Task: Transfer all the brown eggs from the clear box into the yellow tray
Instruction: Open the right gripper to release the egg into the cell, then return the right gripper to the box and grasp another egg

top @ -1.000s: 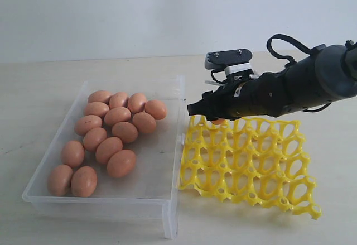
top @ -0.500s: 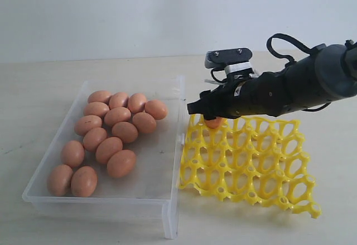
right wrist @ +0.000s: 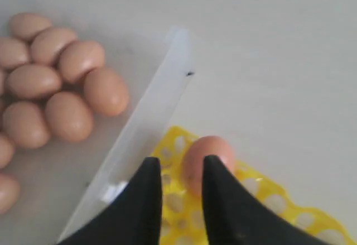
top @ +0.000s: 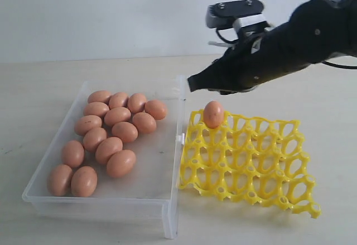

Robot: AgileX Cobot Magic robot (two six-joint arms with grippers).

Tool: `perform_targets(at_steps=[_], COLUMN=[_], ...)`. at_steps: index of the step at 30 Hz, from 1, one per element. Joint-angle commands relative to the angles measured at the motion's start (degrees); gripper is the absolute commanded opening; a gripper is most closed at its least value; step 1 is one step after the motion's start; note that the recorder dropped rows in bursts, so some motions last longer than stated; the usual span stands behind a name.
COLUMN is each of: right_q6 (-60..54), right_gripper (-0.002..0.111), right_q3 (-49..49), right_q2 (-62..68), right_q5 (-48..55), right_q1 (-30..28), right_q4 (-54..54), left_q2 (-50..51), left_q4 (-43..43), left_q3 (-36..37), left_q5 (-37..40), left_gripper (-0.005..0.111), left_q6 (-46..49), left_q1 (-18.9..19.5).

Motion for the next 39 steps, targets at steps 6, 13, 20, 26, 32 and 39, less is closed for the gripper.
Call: perform_targets(at_steps=[6,13,20,26,32,39], right_q6=[-15.06,-11.24,-5.93,-1.73,0.56,0.79], right_gripper=[0.021,0.053,0.055,0.055,0.055,0.055], right_q3=[-20.15,-29.66,-35.11,-35.95,-35.95,-35.95], right_q2=[10.55,23.75,30.97,33.93,35.12,35.71], right_q5=[27.28,32.36,32.25,32.25,32.36,32.75], right_q1=[12.58,12.57,12.57,12.57,12.57,12.57], right_q4=[12.64,15.79,19.0,21.56,21.71,21.99], left_q2=[-0.32,-0.32,-0.32,-0.32,-0.32,-0.32], left_q4=[-0.14,-0.14,-0.14,-0.14,-0.14,-0.14], left_q3=[-0.23,-0.23,-0.23,-0.23,-0.23,-0.23], left_q5=[-0.22,-0.22,-0.22,-0.22,-0.22,-0.22], left_gripper=[0.0,0.0,0.0,0.0,0.0,0.0], left_q6=[0.12,0.12,0.12,0.12,0.12,0.12], left_q1=[0.06,0.06,0.06,0.06,0.06,0.06])
